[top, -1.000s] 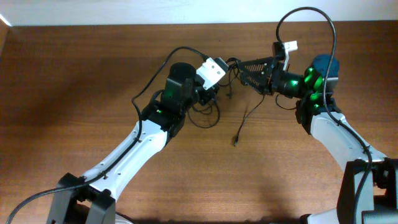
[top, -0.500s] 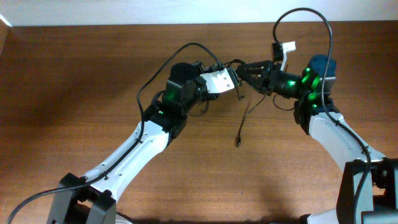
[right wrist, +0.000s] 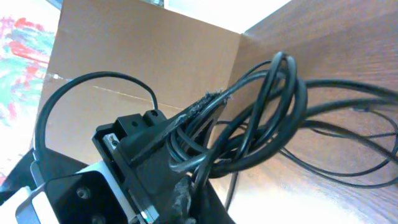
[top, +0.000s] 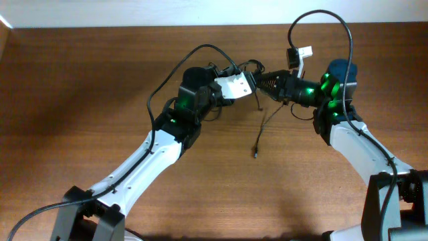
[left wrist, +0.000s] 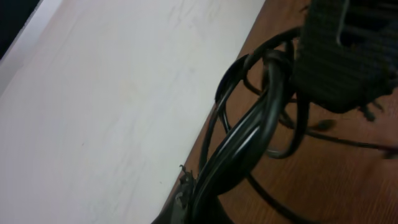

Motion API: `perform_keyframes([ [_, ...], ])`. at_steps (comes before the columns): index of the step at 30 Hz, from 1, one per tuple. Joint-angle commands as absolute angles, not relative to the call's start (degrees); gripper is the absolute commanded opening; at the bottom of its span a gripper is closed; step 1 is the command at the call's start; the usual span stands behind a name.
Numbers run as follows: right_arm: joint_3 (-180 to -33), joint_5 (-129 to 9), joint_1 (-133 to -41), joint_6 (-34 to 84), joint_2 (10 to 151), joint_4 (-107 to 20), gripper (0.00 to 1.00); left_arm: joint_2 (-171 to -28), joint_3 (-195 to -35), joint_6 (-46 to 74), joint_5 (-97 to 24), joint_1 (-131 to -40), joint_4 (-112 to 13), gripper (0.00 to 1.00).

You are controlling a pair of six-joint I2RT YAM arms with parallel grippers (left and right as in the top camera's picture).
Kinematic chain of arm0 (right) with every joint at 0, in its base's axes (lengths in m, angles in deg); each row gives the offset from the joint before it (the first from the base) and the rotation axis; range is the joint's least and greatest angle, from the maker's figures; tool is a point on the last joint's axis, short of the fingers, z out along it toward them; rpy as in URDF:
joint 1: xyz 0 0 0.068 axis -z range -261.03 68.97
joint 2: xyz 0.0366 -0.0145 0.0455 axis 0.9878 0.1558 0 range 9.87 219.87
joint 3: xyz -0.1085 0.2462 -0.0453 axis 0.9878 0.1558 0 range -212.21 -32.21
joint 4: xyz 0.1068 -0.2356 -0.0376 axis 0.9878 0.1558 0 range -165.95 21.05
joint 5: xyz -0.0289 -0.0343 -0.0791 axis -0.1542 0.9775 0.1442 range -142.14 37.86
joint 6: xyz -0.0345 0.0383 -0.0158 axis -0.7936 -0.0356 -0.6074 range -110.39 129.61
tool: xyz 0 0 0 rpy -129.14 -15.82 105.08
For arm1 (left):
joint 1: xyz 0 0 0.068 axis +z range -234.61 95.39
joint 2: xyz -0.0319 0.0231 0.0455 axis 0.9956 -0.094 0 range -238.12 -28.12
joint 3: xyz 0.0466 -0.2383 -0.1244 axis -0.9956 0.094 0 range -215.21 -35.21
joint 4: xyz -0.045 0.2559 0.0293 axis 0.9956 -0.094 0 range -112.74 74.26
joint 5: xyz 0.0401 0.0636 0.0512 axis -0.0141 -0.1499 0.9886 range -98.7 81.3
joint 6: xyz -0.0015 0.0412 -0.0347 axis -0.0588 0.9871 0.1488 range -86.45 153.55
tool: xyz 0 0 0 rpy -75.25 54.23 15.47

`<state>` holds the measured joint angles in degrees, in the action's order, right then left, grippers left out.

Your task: Untangle cables

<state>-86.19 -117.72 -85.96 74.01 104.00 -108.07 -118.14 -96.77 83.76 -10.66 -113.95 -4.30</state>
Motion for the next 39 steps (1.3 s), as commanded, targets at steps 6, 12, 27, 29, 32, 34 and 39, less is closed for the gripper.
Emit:
perform_keyframes([
  [6, -86.5, -117.5, -86.3, 73.5, 103.6, -108.2, 0.04, -117.6, -96.9, 80.6, -10.8, -114.1, -4.9, 0.0],
  [12, -86.5, -119.7, -86.3, 70.0, 103.6, -110.1, 0.04, -117.6, -96.9, 66.3, -6.7, -114.1, -4.9, 0.0],
  [27, -86.5, -137.8, -86.3, 76.1, 103.6, -153.5, 0.88, -117.6, -96.9, 65.9, -2.8, -114.1, -7.8, 0.0],
  [29, -86.5, -136.8, -86.2, 76.1, 103.6, -150.0, 0.99, -117.6, -96.9, 65.9, -2.8, -114.1, -6.7, 0.0],
  [32, -86.5, -132.4, -86.2, 76.1, 103.6, -141.1, 0.99, -117.6, -96.9, 66.0, -2.1, -114.1, -4.2, 0.0],
  [34, -86.5, -127.3, -86.2, 76.1, 103.6, -135.4, 0.99, -117.6, -96.9, 68.0, -1.5, -114.0, -2.8, 0.0],
  [39, -86.5, -119.5, -86.2, 76.1, 103.6, -122.8, 0.99, -117.6, -96.9, 79.3, -2.4, -114.1, -1.8, 0.0],
])
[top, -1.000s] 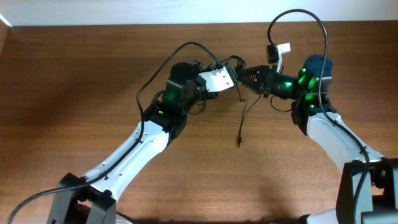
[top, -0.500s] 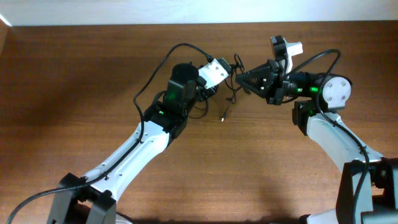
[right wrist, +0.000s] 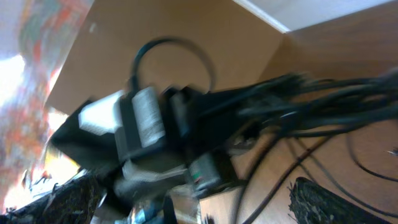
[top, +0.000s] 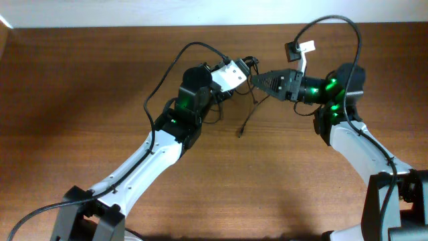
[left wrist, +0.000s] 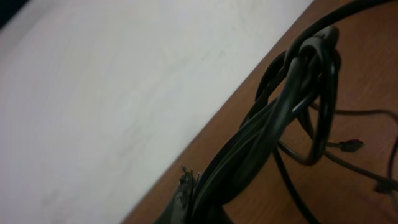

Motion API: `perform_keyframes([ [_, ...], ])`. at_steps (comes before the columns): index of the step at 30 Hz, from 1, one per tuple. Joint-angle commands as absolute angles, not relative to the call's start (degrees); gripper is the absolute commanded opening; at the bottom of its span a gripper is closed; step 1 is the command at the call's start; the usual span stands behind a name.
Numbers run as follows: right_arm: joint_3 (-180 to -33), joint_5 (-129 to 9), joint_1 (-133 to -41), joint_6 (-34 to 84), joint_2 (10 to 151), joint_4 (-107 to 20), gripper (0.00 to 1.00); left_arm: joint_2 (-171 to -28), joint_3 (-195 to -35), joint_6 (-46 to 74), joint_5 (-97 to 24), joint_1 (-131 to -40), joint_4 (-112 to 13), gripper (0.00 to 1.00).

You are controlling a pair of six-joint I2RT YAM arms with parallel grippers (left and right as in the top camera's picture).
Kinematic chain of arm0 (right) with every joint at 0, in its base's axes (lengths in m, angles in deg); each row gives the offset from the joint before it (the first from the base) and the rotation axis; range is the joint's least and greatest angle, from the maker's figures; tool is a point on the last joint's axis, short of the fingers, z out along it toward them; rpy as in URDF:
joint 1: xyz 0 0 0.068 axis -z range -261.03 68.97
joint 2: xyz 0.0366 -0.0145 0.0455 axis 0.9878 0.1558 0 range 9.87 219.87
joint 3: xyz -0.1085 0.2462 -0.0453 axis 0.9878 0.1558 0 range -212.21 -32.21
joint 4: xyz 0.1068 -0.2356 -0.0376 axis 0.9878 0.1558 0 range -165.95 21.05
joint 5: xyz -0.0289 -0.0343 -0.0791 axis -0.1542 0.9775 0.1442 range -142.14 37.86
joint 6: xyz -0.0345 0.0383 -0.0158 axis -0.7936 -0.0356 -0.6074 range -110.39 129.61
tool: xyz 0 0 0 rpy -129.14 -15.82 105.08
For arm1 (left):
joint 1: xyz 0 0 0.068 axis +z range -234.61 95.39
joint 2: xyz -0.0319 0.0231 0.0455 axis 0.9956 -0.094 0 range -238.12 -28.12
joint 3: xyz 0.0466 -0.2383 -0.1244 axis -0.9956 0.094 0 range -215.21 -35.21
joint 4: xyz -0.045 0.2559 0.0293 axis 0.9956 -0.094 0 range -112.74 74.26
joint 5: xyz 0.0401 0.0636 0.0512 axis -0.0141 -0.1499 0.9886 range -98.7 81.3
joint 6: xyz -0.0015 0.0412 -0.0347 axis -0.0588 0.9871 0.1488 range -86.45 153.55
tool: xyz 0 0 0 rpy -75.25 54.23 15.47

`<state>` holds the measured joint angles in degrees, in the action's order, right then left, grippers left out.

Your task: Untangle cables

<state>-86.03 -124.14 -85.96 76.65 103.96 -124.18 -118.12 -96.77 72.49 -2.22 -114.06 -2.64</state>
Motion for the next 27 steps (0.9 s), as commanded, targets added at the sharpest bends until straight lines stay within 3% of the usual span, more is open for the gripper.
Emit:
perform_keyframes([
  [1, -86.5, -119.4, -86.2, 76.1, 103.6, -122.8, 0.99, -117.6, -96.9, 81.1, -3.5, -114.1, -1.6, 0.0],
  [7, -86.5, -113.7, -86.2, 76.1, 103.6, -117.6, 0.99, -117.6, -96.9, 83.4, -6.4, -114.5, 0.1, 0.0],
  [11, -86.5, -112.9, -86.2, 76.1, 103.6, -117.0, 0.46, -117.6, -96.9, 83.4, -7.5, -114.5, 0.2, 0.0],
  [17, -86.5, -113.0, -86.2, 76.1, 103.6, -116.4, 0.04, -117.6, -96.9, 83.4, -10.5, -114.5, 0.5, 0.0],
  [27, -86.5, -115.0, -86.2, 75.1, 103.6, -117.4, 0.04, -117.6, -96.9, 79.2, -10.4, -114.5, -0.4, 0.0],
])
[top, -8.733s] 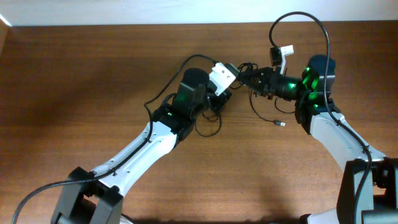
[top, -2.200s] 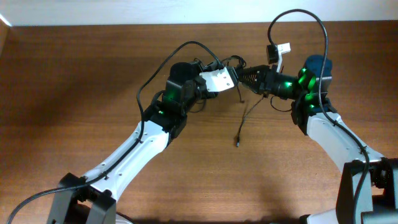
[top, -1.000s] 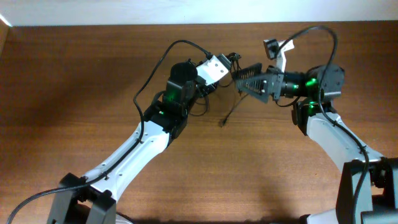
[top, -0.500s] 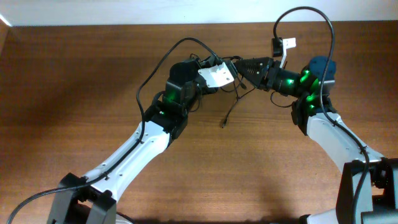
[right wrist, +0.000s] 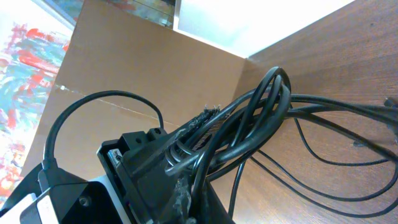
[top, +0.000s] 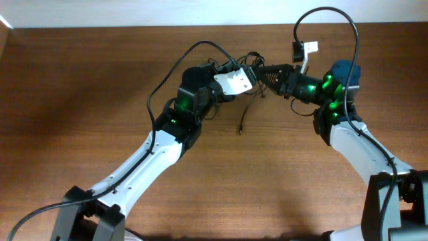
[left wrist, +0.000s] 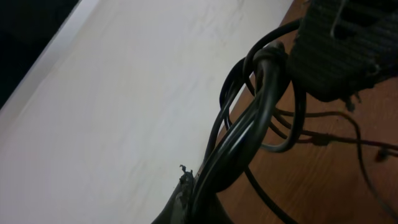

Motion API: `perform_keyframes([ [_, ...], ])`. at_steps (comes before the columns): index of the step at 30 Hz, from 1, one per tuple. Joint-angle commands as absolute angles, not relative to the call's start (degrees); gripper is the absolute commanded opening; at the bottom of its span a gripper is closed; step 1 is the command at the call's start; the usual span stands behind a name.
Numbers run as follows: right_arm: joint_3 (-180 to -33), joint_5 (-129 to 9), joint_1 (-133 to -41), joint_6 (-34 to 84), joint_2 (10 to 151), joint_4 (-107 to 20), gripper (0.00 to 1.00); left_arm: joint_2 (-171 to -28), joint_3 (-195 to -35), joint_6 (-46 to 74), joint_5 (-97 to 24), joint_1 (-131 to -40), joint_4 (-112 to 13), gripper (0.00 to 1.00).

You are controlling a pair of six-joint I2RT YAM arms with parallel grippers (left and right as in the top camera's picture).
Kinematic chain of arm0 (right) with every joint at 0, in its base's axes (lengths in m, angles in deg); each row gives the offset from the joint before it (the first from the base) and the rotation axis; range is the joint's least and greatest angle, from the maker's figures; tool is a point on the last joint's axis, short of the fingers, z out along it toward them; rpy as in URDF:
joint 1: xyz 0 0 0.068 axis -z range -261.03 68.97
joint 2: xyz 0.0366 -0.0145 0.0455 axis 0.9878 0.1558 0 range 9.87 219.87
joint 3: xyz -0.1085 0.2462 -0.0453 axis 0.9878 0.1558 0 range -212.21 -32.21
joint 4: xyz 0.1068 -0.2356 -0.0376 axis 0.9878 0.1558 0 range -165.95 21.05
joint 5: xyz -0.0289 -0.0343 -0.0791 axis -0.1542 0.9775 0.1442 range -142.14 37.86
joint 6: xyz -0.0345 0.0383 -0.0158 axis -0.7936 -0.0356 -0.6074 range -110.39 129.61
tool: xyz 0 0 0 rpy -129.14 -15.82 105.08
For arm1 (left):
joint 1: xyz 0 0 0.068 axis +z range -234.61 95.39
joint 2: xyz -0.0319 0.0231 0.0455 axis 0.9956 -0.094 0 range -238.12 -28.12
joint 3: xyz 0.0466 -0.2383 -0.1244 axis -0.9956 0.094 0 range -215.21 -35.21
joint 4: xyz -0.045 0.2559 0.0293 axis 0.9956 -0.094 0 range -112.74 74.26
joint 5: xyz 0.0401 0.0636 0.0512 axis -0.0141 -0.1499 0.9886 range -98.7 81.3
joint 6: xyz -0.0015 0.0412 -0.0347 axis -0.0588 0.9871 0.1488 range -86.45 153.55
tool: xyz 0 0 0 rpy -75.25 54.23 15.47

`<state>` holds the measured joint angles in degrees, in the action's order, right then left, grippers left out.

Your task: Untangle cables

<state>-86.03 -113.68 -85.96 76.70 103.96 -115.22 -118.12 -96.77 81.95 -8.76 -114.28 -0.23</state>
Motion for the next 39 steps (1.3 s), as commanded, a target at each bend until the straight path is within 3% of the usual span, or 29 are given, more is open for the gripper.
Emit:
perform_keyframes([
  [1, -86.5, -115.9, -86.2, 74.4, 103.6, -119.1, 0.04, -117.6, -96.9, 77.7, -10.4, -114.5, -0.4, 0.0],
  [7, -86.5, -124.2, -86.2, 75.0, 103.6, -144.4, 0.04, -117.6, -96.9, 71.9, -8.7, -114.5, -1.8, 0.0],
  [13, -86.5, -130.0, -86.2, 75.0, 103.6, -151.8, 0.04, -117.6, -96.9, 71.7, -4.6, -113.9, -3.8, 0.0],
  [17, -86.5, -138.1, -86.2, 74.7, 103.6, -152.6, 0.04, -117.6, -96.9, 71.2, 4.4, -113.4, -1.6, 0.0],
  [21, -86.5, -141.0, -86.3, 74.8, 103.6, -165.6, 0.04, -117.6, -96.9, 60.7, 12.1, -111.7, -4.5, 0.0],
  [29, -86.5, -141.0, -86.3, 74.8, 103.6, -164.4, 0.04, -117.6, -96.9, 40.0, 12.1, -107.8, -19.8, 0.0],
  [39, -86.5, -141.0, -86.3, 74.8, 103.6, -163.9, 0.04, -117.6, -96.9, 39.1, 12.1, -96.0, -31.1, 0.0],
])
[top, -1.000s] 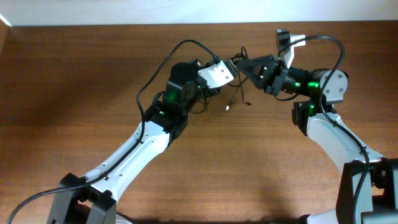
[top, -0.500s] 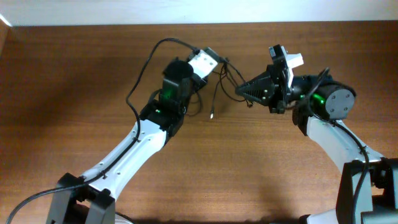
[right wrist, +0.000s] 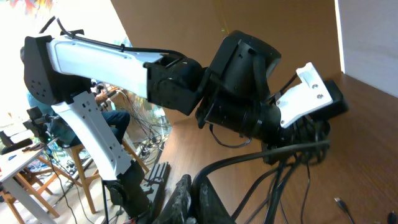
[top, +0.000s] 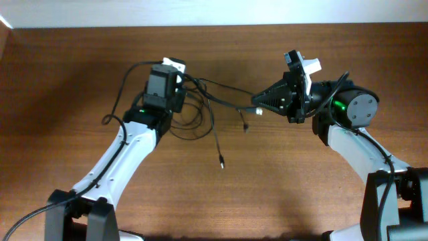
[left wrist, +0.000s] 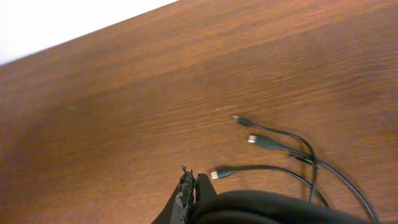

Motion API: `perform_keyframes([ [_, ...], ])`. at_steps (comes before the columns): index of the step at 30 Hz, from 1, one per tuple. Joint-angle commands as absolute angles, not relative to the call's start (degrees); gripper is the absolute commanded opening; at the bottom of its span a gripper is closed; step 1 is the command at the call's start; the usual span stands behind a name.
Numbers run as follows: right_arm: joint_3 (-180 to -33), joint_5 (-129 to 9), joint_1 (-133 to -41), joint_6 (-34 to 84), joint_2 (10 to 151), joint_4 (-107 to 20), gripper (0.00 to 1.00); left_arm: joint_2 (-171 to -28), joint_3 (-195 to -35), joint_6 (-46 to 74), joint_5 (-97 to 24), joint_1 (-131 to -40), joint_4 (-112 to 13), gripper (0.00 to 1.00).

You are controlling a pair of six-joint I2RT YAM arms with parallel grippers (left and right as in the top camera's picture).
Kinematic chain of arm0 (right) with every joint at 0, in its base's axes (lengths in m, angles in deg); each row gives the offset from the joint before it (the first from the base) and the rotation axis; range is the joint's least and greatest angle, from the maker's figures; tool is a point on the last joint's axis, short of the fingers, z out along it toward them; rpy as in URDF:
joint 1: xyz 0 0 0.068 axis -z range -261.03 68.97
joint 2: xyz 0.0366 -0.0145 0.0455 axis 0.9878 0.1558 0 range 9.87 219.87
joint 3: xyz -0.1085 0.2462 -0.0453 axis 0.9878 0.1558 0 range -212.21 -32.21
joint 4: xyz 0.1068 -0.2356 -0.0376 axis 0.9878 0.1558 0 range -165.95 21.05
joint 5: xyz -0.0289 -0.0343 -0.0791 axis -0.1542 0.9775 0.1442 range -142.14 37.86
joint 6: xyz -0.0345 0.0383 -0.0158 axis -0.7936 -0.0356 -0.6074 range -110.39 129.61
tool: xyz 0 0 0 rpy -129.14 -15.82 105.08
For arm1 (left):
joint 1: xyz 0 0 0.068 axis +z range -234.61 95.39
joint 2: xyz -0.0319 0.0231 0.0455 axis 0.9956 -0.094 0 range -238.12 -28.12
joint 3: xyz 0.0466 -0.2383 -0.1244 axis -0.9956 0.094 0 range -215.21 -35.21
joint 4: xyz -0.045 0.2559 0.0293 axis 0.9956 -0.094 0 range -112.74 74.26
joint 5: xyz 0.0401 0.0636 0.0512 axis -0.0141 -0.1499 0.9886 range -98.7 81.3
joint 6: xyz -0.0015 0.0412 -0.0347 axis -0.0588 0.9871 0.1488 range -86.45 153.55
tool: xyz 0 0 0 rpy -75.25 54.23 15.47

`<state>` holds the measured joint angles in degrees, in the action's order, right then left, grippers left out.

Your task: Untangle cables

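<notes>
A tangle of black cables (top: 192, 119) hangs in loops at the back left of the wooden table (top: 73, 60). My left gripper (top: 182, 87) is shut on the thick bundle (left wrist: 267, 208), its fingertips (left wrist: 186, 185) just showing. One strand (top: 224, 94) runs taut from there to my right gripper (top: 256, 108), which is shut on it (right wrist: 261, 158). Loose plug ends (top: 221, 163) lie on the wood below; in the left wrist view several plugs (left wrist: 252, 139) rest on the table.
A white wall strip (top: 214, 12) runs along the table's far edge. In the right wrist view the left arm (right wrist: 124, 59) and its wrist fill the middle, with a cardboard panel (right wrist: 286, 25) and room clutter behind.
The grippers, close together at the back middle, now stand well apart: the left has moved left with the bundle, and one strand is stretched between them. More cable ends lie loose.
Both grippers were shut on the same knot of cable at the back middle, nose to nose. They stood slightly apart, then close again, with one cable end trailing. Now the left holds the bundle far left and the right holds one strand drawn out of it.
</notes>
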<state>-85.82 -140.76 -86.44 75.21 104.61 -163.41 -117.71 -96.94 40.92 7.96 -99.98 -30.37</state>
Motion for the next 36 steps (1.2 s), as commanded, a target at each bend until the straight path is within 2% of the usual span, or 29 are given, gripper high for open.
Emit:
perform_keyframes([
  [1, -86.5, -141.0, -86.3, 74.8, 103.6, -163.1, 0.04, -117.6, -96.9, 39.2, 12.1, -95.9, -30.9, 0.0],
  [2, -86.5, -141.0, -86.3, 74.8, 103.6, -162.6, 0.04, -117.6, -96.9, 39.2, 12.1, -95.9, -30.8, 0.0],
  [3, -86.5, -141.0, -86.3, 74.8, 103.6, -161.6, 0.16, -117.6, -96.9, 39.2, 11.8, -96.0, -30.3, 0.0],
  [4, -86.5, -141.0, -86.3, 74.8, 103.6, -159.9, 0.55, -117.6, -96.9, 39.2, 10.1, -96.0, -29.4, 0.0],
  [5, -86.5, -141.0, -86.3, 74.8, 103.6, -156.6, 0.98, -117.6, -96.9, 39.2, 7.3, -96.1, -27.9, 0.0],
  [9, -86.5, -137.6, -86.3, 74.8, 103.6, -138.5, 0.99, -117.5, -96.9, 45.5, -5.6, -97.4, -18.9, 0.0],
  [13, -86.5, -131.2, -86.3, 75.2, 103.6, -131.2, 0.99, -117.2, -96.9, 58.0, -16.6, -100.9, -13.4, 0.0],
  [18, -86.5, -121.1, -86.3, 77.7, 103.6, -127.0, 0.99, -116.3, -96.9, 74.9, -18.1, -106.6, -14.6, 0.0],
  [25, -86.5, -123.4, -88.6, 77.6, 103.6, -106.7, 0.99, -116.3, -96.9, 75.9, -17.9, -108.5, -11.4, 0.0],
  [29, -86.5, -118.7, -89.7, 77.6, 103.6, -99.9, 0.84, -116.3, -96.9, 75.9, -17.7, -108.5, -11.4, 0.0],
  [30, -86.5, -116.2, -89.7, 77.6, 103.6, -99.9, 0.7, -116.3, -96.9, 75.9, -17.7, -108.5, -11.6, 0.0],
  [33, -86.5, -113.3, -89.7, 77.6, 103.6, -99.9, 0.64, -116.3, -96.9, 75.9, -18.6, -108.5, -11.7, 0.0],
  [36, -86.5, -110.9, -89.7, 77.6, 103.6, -99.9, 0.53, -116.3, -96.9, 75.9, -23.2, -108.6, -11.7, 0.0],
])
